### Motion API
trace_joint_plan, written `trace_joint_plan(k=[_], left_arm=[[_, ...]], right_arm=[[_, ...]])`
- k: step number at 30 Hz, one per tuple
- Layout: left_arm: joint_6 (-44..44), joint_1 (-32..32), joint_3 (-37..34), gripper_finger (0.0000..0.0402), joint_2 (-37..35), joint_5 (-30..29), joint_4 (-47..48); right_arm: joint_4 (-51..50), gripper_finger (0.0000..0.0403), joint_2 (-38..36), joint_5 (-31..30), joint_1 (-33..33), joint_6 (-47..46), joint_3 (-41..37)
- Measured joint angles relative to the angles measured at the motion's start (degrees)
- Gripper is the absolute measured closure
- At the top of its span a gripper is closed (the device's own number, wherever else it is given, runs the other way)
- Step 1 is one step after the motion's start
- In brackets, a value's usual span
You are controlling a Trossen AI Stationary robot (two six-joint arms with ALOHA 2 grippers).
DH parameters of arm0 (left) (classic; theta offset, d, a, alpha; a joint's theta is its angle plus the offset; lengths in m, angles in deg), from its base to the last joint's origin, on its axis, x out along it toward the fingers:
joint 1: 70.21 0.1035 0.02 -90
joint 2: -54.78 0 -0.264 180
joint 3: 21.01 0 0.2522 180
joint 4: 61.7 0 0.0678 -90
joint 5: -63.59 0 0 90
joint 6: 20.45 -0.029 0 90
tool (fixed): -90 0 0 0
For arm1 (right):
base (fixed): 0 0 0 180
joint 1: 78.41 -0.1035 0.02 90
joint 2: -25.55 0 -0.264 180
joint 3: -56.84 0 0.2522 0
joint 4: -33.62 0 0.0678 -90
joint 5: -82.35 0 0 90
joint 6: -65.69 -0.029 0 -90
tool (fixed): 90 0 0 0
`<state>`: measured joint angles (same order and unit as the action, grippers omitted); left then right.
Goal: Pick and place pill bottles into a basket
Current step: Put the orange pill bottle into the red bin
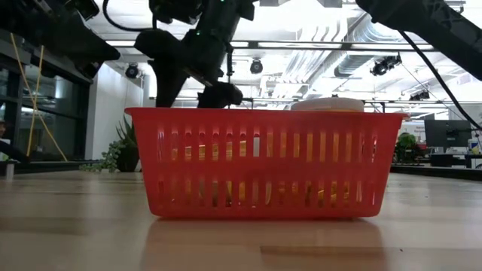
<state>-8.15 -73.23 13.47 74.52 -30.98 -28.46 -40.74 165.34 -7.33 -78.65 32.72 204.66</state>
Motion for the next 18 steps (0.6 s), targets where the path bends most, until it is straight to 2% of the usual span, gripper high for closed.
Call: trace_joint_plan(k=[8,11,18], left_arm=[[0.0,0.0,0.0,0.0341,0.0,0.0,0.0],[0.0,0.0,0.0,0.0341,0.0,0.0,0.0],[0.0,0.0,0.0,0.0341,0.0,0.0,0.0]], right_arm=[[2.1,0.0074,0.3,1.9,0.6,0.0,0.0],[2.6,0.0074,1.0,4.3,0.6,0.0,0.0],[4.1,0.0074,2.1,4.6,0.5,0.0,-0.1]])
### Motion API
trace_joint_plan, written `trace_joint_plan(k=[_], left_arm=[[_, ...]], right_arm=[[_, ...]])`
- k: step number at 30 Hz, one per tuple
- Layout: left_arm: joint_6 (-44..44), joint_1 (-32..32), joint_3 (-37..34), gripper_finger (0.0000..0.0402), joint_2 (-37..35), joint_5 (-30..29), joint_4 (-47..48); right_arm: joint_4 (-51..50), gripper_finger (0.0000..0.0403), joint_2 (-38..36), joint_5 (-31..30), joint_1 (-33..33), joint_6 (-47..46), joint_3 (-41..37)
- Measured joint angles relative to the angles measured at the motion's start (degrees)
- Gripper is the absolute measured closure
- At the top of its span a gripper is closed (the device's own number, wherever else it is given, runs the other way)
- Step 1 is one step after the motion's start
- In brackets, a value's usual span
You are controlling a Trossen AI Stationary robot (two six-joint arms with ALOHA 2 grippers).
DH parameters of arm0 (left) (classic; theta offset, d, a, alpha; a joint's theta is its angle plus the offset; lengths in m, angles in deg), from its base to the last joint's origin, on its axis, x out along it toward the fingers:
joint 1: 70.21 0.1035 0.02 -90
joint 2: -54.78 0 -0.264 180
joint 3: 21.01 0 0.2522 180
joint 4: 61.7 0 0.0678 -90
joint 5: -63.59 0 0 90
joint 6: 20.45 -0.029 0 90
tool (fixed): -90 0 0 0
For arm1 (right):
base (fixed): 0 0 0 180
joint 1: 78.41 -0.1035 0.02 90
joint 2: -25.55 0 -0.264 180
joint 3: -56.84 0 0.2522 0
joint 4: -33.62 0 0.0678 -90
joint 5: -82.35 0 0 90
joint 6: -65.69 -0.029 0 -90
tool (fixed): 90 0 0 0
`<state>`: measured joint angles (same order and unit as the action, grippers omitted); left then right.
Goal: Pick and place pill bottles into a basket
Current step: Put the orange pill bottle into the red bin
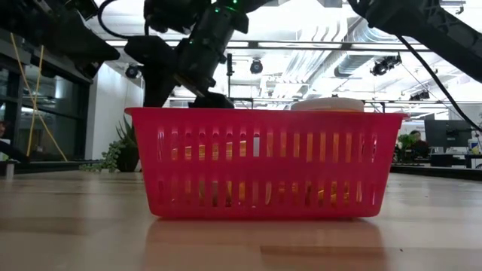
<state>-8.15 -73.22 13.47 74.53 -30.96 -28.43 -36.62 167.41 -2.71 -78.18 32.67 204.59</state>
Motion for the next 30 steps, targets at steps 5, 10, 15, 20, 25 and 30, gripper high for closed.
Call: trace_joint_plan(k=[5,10,15,20,25,30], left_arm=[[0.0,0.0,0.0,0.0341,0.0,0.0,0.0],[0.0,0.0,0.0,0.0341,0.0,0.0,0.1],[0.0,0.0,0.0,0.0341,0.0,0.0,0.7],[0.0,0.0,0.0,0.0341,0.0,0.0,0.8],[0.0,0.0,0.0,0.0341,0.0,0.0,0.7],[0.0,0.0,0.0,0.0341,0.0,0.0,0.5]], right_arm=[[-0.7,0.0075,0.8,0.2,0.0,0.0,0.0],[-0.8,0.0075,1.8,0.5,0.0,0.0,0.0],[-0.3,0.0075,2.6,1.1,0.0,0.0,0.0],[-0.1,0.0075,3.3,1.5,0.0,0.0,0.1],[0.4,0.0078,3.7,1.6,0.0,0.1,0.1],[0.6,0.0097,3.7,0.8,0.0,0.0,0.1]])
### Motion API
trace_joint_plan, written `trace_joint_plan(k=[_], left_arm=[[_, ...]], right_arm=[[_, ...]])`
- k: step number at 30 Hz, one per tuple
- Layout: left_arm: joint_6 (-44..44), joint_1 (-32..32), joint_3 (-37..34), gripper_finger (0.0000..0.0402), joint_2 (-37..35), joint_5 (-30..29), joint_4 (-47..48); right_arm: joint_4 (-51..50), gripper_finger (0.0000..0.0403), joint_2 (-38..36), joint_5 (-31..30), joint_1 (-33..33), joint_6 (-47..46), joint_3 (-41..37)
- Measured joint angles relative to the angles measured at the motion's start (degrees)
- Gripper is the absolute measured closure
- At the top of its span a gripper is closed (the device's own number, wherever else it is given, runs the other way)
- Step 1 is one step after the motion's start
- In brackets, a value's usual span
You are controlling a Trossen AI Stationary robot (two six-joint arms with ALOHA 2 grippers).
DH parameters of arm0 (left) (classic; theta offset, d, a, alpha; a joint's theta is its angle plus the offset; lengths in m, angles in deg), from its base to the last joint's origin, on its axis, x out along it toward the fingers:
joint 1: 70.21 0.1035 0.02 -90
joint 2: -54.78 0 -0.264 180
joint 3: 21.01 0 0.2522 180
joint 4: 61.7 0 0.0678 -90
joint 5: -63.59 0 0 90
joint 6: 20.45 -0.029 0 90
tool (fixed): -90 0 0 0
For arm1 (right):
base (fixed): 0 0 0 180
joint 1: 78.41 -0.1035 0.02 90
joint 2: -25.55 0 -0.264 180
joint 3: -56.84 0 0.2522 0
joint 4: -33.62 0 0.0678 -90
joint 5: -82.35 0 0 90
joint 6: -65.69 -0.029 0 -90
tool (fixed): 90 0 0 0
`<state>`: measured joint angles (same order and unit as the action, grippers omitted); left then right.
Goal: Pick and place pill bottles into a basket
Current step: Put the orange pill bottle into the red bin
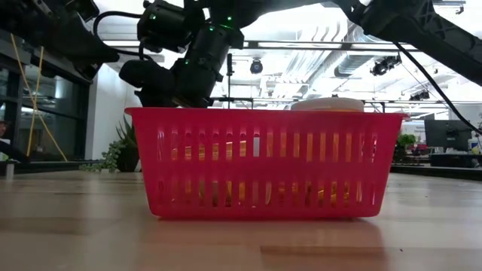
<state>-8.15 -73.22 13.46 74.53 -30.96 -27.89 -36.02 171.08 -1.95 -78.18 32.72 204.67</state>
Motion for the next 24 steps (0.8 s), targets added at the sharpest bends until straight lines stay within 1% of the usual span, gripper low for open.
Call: trace_joint_plan(k=[4,12,19,24], left_arm=[[0.0,0.0,0.0,0.0341,0.0,0.0,0.0],[0.0,0.0,0.0,0.0341,0.0,0.0,0.0],[0.0,0.0,0.0,0.0341,0.0,0.0,0.0],[0.0,0.0,0.0,0.0341,0.0,0.2,-0.6]], right_arm=[[0.0,0.0126,0.0,-0.1,0.0,0.0,0.0],[-0.2,0.0208,0.0,0.4,0.0,-0.1,0.0],[-1.5,0.0209,-0.2,0.7,0.0,-0.1,0.1],[-4.3,0.0196,-2.0,-0.4,-0.2,0.3,0.1]])
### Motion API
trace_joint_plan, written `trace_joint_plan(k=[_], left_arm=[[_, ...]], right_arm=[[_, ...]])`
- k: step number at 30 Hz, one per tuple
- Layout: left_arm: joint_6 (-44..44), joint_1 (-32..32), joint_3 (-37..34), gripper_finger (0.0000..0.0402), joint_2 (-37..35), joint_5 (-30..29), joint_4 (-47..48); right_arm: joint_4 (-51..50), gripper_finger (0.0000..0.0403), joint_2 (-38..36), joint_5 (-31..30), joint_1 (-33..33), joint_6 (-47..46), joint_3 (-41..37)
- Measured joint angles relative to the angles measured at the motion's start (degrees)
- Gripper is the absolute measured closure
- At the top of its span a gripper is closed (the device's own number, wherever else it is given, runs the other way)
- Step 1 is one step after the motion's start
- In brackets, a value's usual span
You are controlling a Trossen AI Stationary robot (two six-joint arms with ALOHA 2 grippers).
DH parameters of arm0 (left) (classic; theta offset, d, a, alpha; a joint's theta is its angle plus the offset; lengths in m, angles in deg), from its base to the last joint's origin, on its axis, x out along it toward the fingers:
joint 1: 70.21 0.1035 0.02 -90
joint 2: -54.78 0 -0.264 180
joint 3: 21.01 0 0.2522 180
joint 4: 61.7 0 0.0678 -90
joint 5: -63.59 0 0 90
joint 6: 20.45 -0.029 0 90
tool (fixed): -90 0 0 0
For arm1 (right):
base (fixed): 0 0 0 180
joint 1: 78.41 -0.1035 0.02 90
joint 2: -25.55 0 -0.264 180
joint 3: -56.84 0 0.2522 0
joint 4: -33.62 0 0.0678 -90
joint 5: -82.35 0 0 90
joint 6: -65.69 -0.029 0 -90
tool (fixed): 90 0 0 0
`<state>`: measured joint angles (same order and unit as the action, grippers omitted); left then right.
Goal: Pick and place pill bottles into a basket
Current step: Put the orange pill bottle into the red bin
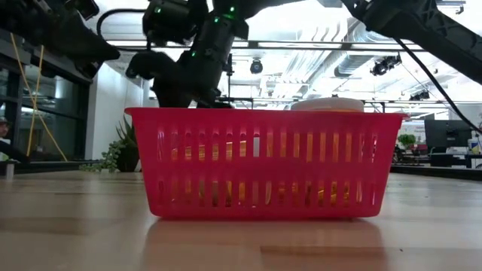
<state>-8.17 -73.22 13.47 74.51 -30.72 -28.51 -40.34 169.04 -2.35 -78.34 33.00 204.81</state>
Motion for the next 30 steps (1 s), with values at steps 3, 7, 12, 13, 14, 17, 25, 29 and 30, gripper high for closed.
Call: trace_joint_plan(k=[3,7,12,13,14,17,25,29,30], left_arm=[[0.0,0.0,0.0,0.0341,0.0,0.0,0.0],[0.0,0.0,0.0,0.0341,0.0,0.0,0.2],[0.0,0.0,0.0,0.0341,0.0,0.0,0.3],[0.0,0.0,0.0,0.0341,0.0,-0.1,0.3],[0.0,0.0,0.0,0.0341,0.0,-0.1,0.4],[0.0,0.0,0.0,0.0341,0.0,-0.1,0.4],[0.0,0.0,0.0,0.0341,0.0,-0.3,0.4],[0.0,0.0,0.0,0.0341,0.0,-0.3,0.4],[0.0,0.0,0.0,0.0341,0.0,-0.3,0.4]], right_arm=[[-1.9,0.0207,-1.4,-0.9,-0.4,0.1,0.0],[-4.2,0.0210,-3.6,-0.9,-2.2,-0.4,0.0],[-6.4,0.0200,-6.3,-3.2,-5.3,-1.9,0.0],[-7.0,0.0197,-6.8,-3.2,-5.9,-2.5,0.0],[-7.3,0.0195,-7.2,-3.3,-6.6,-3.3,0.0],[-8.1,0.0201,-8.6,-3.6,-9.1,-5.2,0.1],[-9.3,0.0202,-9.2,-4.0,-15.8,-11.3,0.0],[-10.6,0.0187,-9.2,-7.7,-18.3,-14.0,-0.2],[-10.5,0.0188,-9.2,-8.0,-18.7,-14.8,-0.2]])
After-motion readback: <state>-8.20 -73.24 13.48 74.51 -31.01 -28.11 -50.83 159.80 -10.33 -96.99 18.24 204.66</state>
